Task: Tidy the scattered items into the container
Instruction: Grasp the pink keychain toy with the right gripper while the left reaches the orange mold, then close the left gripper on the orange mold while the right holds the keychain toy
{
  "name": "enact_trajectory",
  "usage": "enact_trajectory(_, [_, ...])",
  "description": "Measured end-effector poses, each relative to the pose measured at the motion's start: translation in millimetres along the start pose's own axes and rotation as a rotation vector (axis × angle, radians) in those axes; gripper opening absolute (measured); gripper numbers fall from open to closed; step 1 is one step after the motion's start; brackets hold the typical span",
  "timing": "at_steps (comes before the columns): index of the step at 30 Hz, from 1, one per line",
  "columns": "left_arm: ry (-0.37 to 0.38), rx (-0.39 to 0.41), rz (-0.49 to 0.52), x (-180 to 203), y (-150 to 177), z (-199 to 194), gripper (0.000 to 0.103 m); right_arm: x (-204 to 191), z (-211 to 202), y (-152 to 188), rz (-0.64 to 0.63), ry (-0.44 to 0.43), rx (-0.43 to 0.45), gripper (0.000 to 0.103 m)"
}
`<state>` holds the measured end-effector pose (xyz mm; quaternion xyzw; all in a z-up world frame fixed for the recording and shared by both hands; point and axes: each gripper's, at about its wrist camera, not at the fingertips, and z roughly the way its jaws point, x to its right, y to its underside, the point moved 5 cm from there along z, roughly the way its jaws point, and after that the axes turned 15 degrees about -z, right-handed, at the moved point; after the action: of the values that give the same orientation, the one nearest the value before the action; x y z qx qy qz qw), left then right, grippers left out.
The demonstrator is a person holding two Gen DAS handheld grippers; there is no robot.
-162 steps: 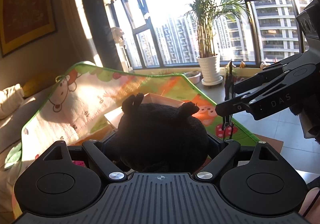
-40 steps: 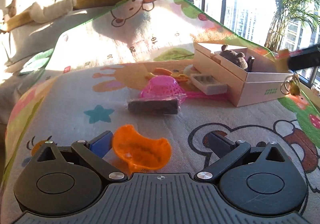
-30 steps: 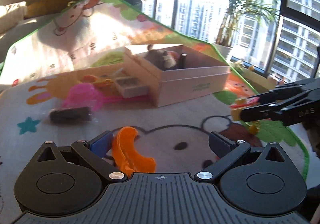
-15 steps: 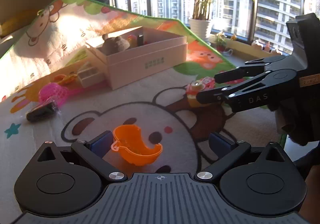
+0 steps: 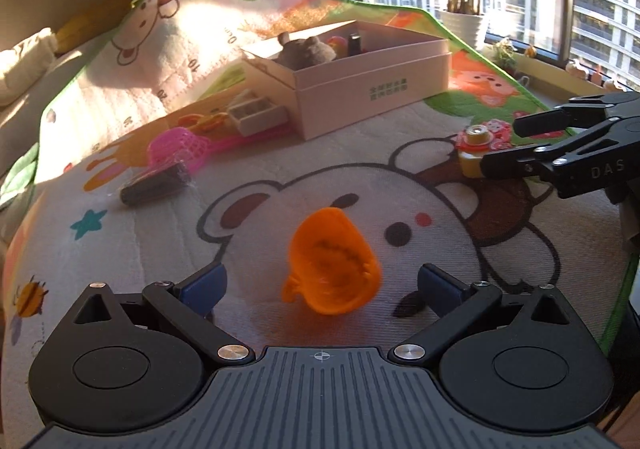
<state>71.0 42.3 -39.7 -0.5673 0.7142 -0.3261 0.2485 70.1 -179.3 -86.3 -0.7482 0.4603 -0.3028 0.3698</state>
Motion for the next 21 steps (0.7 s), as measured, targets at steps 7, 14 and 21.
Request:
enact_trajectory(7, [-0.128,0.016,-0.017,-37.5,-2.5,-0.2,0.103,-4.5,0.7,-0.1,-0.025,0.016,-0.01,0.087])
enact_trajectory(14, [-0.217,0.013,-0.033,-60.4,-1.5,-4.6,0.103,-10.6,3.1,-5.4,-0.081,0.012,-0.046,0.087])
enact_trajectory(21, [-0.058,-0.032,-0.183,-69.0,1.9,-13.2,0.103,-8.4,14.1,-19.7,-0.097,-0.006,-0.044,0.087])
